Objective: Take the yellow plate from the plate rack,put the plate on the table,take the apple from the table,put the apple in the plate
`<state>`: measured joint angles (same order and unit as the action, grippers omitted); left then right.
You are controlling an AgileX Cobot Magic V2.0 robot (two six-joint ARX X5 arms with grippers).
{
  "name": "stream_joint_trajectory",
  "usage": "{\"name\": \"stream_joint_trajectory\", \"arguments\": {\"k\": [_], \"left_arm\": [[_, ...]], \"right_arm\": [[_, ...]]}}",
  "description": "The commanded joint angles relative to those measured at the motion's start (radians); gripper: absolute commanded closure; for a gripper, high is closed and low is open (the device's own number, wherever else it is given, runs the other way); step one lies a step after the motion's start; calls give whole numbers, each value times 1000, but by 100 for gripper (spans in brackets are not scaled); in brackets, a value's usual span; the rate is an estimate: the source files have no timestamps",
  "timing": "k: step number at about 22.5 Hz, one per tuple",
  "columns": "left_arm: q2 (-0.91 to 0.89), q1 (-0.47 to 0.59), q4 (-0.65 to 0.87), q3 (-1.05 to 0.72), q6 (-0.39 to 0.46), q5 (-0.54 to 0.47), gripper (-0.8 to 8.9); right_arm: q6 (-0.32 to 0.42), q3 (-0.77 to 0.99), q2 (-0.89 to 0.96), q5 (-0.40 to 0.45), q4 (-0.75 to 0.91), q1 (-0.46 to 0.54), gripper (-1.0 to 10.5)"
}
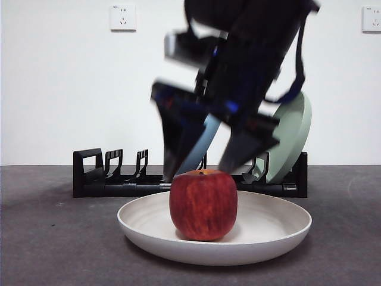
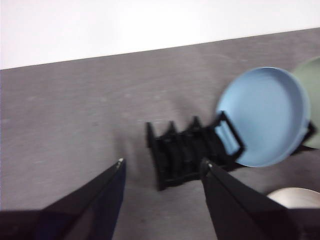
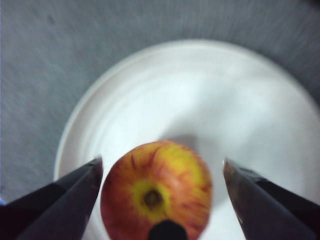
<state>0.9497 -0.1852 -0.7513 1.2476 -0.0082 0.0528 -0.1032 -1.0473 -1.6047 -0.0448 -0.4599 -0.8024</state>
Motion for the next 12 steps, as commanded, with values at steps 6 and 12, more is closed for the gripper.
{"name": "stream_joint_trajectory", "arguments": {"k": [6, 12], "left_arm": [[7, 2, -1, -3, 13, 182, 566], [42, 1, -14, -3, 26, 298, 811]], "right_arm": [[35, -7, 203, -1, -28, 78, 721], [72, -7, 374, -1, -68, 152, 958]]}}
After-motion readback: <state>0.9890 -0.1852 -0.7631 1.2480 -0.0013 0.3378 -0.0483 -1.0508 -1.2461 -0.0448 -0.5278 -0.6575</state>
